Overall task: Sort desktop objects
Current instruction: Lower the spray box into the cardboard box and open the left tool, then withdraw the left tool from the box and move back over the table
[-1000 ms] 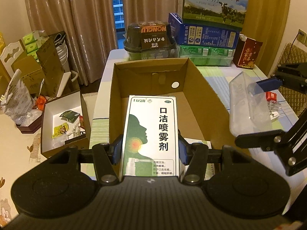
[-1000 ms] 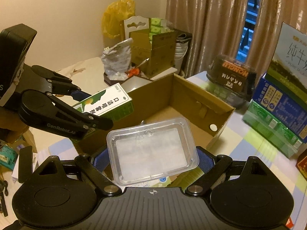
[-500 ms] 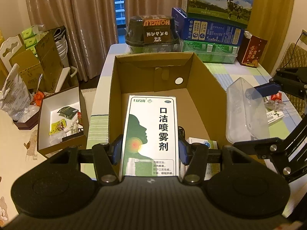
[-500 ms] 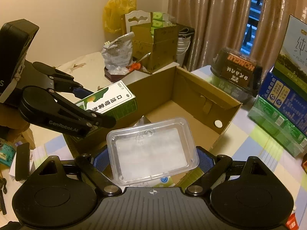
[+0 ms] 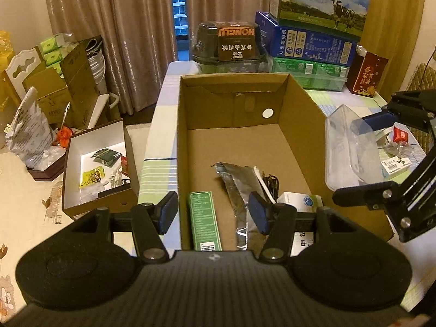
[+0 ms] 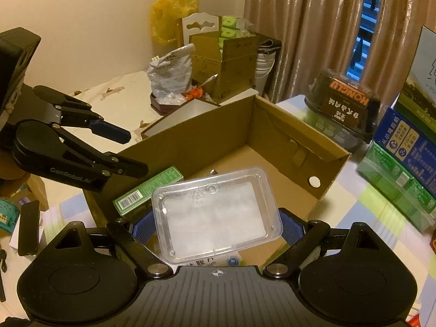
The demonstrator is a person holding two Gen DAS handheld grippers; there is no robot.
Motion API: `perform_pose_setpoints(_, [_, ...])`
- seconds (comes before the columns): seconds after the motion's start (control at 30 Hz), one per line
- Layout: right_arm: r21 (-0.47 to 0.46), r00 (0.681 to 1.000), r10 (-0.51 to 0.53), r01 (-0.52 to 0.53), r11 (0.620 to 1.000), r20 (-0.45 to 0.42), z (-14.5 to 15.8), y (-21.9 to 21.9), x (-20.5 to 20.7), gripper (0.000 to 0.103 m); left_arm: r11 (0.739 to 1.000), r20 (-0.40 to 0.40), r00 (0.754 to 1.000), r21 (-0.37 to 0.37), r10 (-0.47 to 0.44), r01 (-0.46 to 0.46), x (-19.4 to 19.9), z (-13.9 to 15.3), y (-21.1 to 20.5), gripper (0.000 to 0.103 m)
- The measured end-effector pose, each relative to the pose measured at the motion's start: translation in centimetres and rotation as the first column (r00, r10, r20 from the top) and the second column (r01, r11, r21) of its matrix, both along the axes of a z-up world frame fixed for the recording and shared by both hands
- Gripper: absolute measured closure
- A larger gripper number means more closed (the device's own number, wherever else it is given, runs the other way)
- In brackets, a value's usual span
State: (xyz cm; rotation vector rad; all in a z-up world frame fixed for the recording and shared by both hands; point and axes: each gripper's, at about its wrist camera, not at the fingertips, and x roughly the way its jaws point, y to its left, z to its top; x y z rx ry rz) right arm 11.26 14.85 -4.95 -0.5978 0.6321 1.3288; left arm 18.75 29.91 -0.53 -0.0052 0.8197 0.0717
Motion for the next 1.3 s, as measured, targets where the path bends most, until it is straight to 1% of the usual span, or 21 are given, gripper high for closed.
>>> perform_pose_setpoints(0.1, [0.03, 1.0, 0.007, -0.008, 1.0, 0.01, -0.1, 0.6, 0.1, 0.013, 1.0, 0.007, 1.0, -0.004, 0.01, -0.01, -0.4, 0.1, 0.3, 0.051])
perform_pose_setpoints(0.13, [0.042, 1.0, 0.015, -0.016, 0.999, 0.01, -0.2, 0.7, 0.2, 0.011, 1.0, 0.008, 1.0, -0.001, 0.011, -0.011, -0.4, 0.1, 0.3, 0.051])
perform_pose_setpoints(0.17, [0.044, 1.0, 0.013, -0.014, 0.999, 0.014, -0.3, 0.9, 0.3, 0.008, 1.0, 0.006, 1.0, 0.002, 0.011, -0.011, -0.5, 0.1, 0.3, 0.051])
perform_pose_setpoints(0.23, [0.057, 1.0, -0.003, 0.001, 0.998, 0.025, -0.3, 0.9, 0.5, 0.006, 1.0, 0.009, 1.0, 0.007, 0.007, -0.007, -0.7, 0.3, 0.2, 0.051])
perform_pose_setpoints(0.3, [0.072, 1.0, -0.01, 0.009, 0.997, 0.014, -0.2, 0.5, 0.9, 0.006, 1.0, 0.013, 1.0, 0.006, 0.004, -0.004, -0.8, 0.4, 0.0, 0.051])
perform_pose_setpoints(0.5, [0.086, 0.997, -0.073, 0.072, 0.994, 0.01, 0.1, -1.9, 2.4, 0.005, 1.0, 0.027, 1.0, 0.007, -0.003, 0.003, -1.3, 0.7, -0.8, 0.045])
perform_pose_setpoints(0.6, [0.094, 0.992, -0.121, 0.123, 0.988, -0.029, 0.3, -4.0, 3.2, 0.004, 1.0, 0.038, 0.999, 0.0, -0.001, 0.001, -1.7, 0.9, -1.5, 0.043])
perform_pose_setpoints(0.7, [0.1, 0.985, -0.159, 0.165, 0.981, -0.063, 0.7, -6.1, 3.6, 0.003, 1.0, 0.046, 0.999, -0.002, -0.008, 0.008, -2.3, 1.0, -2.5, 0.034])
perform_pose_setpoints(0.77, [0.102, 0.983, -0.172, 0.177, 0.979, -0.06, 1.0, -7.7, 3.6, 0.002, 1.0, 0.047, 0.999, 0.003, -0.021, 0.02, -2.7, 1.2, -3.2, 0.031])
perform_pose_setpoints(1.0, [0.111, 0.978, -0.203, 0.208, 0.972, -0.048, 2.0, -13.2, 3.1, 0.002, 0.999, 0.054, 0.998, 0.028, -0.043, 0.041, -4.5, 2.6, -5.5, 0.013])
perform_pose_setpoints(1.1, [0.112, 0.975, -0.219, 0.221, 0.969, -0.029, 2.7, -15.5, 3.2, 0.002, 0.998, 0.055, 0.997, 0.04, -0.053, 0.051, -5.2, 3.3, -6.5, 0.01])
perform_pose_setpoints(1.27, [0.111, 0.972, -0.234, 0.232, 0.966, 0.008, 3.7, -19.6, 3.3, 0.002, 0.997, 0.071, 0.995, 0.032, -0.071, 0.069, -6.4, 4.4, -8.1, 0.005])
perform_pose_setpoints(1.3, [0.109, 0.973, -0.231, 0.227, 0.968, 0.02, 3.8, -20.5, 3.3, 0.002, 0.997, 0.076, 0.994, 0.028, -0.076, 0.074, -6.6, 4.7, -8.5, 0.002])
